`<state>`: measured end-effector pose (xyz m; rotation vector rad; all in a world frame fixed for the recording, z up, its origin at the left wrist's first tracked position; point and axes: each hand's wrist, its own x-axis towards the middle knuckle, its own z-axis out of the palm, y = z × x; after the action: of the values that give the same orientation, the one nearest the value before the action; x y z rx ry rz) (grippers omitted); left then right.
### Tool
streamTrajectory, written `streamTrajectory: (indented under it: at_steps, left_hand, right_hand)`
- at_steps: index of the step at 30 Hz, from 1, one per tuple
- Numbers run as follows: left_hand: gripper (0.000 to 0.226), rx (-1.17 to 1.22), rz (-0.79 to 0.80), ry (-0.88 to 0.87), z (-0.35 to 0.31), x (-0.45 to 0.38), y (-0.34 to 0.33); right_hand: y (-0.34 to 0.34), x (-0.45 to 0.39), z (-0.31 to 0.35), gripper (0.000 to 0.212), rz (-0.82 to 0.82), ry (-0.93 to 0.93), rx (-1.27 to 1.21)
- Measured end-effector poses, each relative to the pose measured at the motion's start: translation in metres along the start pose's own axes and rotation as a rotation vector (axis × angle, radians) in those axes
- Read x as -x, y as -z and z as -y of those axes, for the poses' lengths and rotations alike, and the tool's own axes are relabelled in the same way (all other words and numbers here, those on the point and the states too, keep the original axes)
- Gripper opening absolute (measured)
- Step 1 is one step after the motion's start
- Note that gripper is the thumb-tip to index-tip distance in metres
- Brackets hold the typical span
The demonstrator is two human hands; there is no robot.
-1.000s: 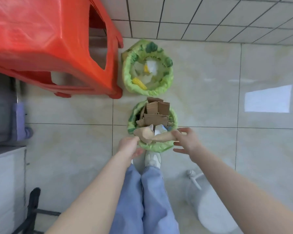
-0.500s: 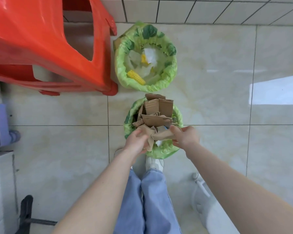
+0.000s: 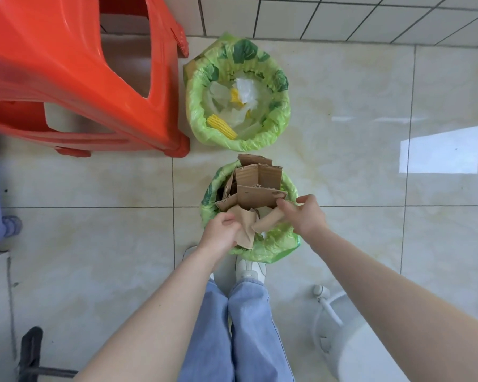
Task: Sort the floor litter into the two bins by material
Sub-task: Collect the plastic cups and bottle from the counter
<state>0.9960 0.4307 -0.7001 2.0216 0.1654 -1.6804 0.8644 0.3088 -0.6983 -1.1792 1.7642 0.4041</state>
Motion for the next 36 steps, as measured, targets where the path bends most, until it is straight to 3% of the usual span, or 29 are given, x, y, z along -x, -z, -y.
streamTrajectory:
  at_steps: [5,11,15,19,26,36]
  left_hand:
    - [0.024,0.035,-0.084,-0.032,-0.007,0.012,0.014]
    - [0.019,0.015,-0.111,-0.04,-0.014,0.045,0.032]
    - [0.018,-0.051,-0.172,-0.133,-0.024,0.09,0.048]
    - [0.018,-0.101,-0.243,-0.228,-0.039,0.146,0.067]
    - [0.017,0.05,-0.388,-0.358,-0.074,0.284,0.112]
    - [0.014,0.357,-0.813,-0.539,-0.061,0.472,0.238]
  right_hand:
    - [0.016,0.015,-0.006,0.068,0.002,0.004,-0.03]
    - [0.026,0.047,-0.006,0.044,-0.011,0.026,0.037]
    - [0.035,0.091,0.017,0.036,0.06,0.109,0.087]
    - [0.05,0.149,0.054,0.031,0.115,0.286,0.183]
    - [0.068,0.288,0.133,0.028,0.175,0.587,0.317]
    - [0.011,0.521,0.24,0.024,0.332,1.06,0.436]
